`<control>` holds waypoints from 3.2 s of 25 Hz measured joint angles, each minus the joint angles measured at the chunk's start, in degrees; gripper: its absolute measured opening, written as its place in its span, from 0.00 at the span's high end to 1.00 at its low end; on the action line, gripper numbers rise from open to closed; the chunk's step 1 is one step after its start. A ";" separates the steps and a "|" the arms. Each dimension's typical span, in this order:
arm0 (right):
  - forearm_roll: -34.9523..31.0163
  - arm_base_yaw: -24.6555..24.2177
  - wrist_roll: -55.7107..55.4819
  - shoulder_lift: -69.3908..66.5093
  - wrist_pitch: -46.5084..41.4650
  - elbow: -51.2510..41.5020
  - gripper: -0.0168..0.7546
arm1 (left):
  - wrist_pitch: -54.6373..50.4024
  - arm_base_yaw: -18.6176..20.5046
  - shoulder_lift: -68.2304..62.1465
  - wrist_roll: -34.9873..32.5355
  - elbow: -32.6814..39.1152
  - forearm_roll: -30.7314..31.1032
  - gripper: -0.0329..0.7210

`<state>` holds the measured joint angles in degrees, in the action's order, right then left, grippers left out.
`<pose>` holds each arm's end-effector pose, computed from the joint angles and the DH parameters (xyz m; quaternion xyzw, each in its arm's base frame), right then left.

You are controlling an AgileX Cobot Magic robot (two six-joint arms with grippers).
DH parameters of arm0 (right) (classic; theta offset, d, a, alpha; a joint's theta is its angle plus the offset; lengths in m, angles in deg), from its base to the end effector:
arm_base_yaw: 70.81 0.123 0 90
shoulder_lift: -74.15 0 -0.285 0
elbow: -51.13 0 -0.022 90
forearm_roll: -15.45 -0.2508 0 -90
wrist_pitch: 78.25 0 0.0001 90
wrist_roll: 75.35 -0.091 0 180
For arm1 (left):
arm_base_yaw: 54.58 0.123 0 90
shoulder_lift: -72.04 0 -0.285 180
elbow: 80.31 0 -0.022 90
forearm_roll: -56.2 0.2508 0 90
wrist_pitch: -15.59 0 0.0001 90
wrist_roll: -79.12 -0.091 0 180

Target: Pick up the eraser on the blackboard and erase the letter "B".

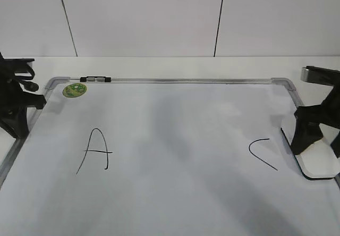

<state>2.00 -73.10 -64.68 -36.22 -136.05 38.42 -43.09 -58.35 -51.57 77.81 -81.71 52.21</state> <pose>0.3215 0.0051 0.1825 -0.0096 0.9951 0.0988 0.0036 0.3791 -0.0304 0.1545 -0.0260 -0.9992 0.0294 0.0084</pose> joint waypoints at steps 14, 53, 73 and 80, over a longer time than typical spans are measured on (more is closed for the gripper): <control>1.37 0.00 -3.10 0.00 -11.37 16.28 0.19 | -0.33 0.00 0.00 0.00 0.00 0.04 0.90; -0.03 0.00 -4.79 51.35 -13.49 -9.13 0.24 | -12.45 0.00 40.93 -0.65 -0.92 -0.93 0.64; 5.17 0.00 -0.33 89.80 -4.30 -34.55 0.24 | -10.89 0.00 89.16 -2.19 35.84 -1.67 0.64; 5.21 0.00 -0.33 91.10 -4.30 -34.59 0.24 | -11.28 0.00 109.42 -2.19 41.95 -5.80 0.64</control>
<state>7.21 -73.10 -65.01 54.88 -140.36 3.84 -54.37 -58.35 57.85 75.62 -39.76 46.41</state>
